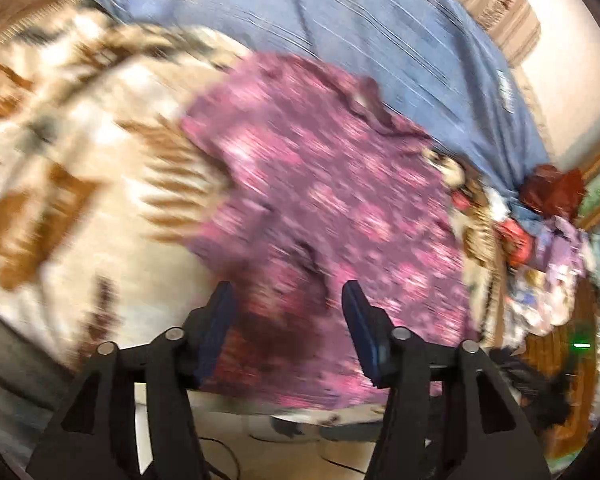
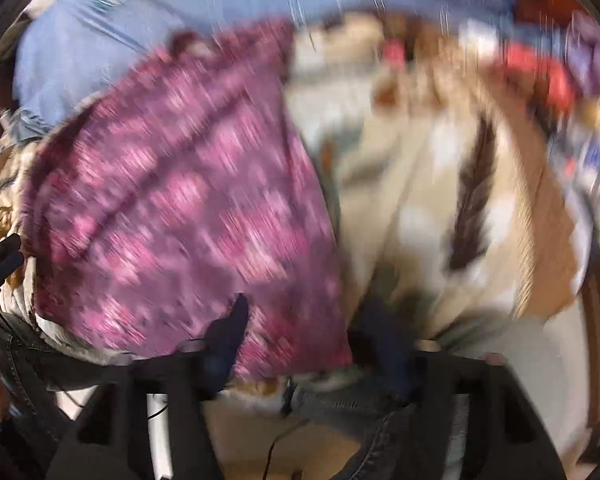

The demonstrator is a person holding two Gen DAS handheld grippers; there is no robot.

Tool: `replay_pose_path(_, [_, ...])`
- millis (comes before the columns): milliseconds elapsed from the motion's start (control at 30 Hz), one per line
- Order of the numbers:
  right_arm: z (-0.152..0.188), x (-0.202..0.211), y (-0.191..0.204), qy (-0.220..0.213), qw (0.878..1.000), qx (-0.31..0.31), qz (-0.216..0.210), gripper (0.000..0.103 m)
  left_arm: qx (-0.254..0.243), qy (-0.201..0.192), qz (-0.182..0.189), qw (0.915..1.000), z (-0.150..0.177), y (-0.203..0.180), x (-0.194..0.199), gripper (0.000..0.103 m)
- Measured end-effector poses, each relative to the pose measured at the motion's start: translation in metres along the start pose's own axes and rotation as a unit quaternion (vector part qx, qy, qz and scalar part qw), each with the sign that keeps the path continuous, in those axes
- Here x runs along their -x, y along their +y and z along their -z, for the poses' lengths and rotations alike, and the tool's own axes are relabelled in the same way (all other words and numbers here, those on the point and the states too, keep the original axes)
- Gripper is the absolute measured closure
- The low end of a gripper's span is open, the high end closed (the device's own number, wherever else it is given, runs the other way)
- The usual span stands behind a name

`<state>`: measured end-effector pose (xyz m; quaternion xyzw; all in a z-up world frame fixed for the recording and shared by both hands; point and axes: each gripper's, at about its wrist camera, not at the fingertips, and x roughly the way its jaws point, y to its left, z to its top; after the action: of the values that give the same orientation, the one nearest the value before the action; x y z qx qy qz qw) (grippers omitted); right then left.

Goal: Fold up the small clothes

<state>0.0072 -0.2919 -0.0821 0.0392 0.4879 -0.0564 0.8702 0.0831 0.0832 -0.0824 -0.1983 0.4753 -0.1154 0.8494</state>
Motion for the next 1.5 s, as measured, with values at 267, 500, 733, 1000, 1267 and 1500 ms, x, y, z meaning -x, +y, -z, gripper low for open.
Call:
replay_pose_path(267, [-0.063,0.047,0.104,-0.073,0.973,0.096,-0.198,0.026,0.074,0.039,0.013,0.9964,-0.025,0.037,-0.042,0.055])
replay_pose_path(500, [-0.105,-0.008,0.205,-0.010,0.933,0.145,-0.330,0.026,0.110,0.025,0.037,0.9930,-0.017,0.056,-0.047,0.098])
replay_pose_path(733, [-0.139,-0.057,0.282,0.075,0.912,0.155,-0.373,0.026,0.113,-0.069,0.025,0.9909,-0.024,0.065,0.005,0.099])
replay_pose_path(1000, [-0.170,-0.111,0.351,0.172,0.889,0.141,-0.400,0.026,0.077,-0.099,0.020,0.9919,-0.026,0.056,0.022,0.099])
replay_pose_path(1267, [-0.214,-0.082,0.326,0.117,0.900,0.141,-0.396,0.100,-0.026,-0.097,0.080,0.9917,-0.052,-0.005,0.042,0.099])
replay_pose_path(1500, [-0.238,-0.064,0.204,0.081,0.908,0.077,-0.404,0.100,-0.161,0.016,0.103,0.9813,-0.047,-0.132,-0.006,0.097])
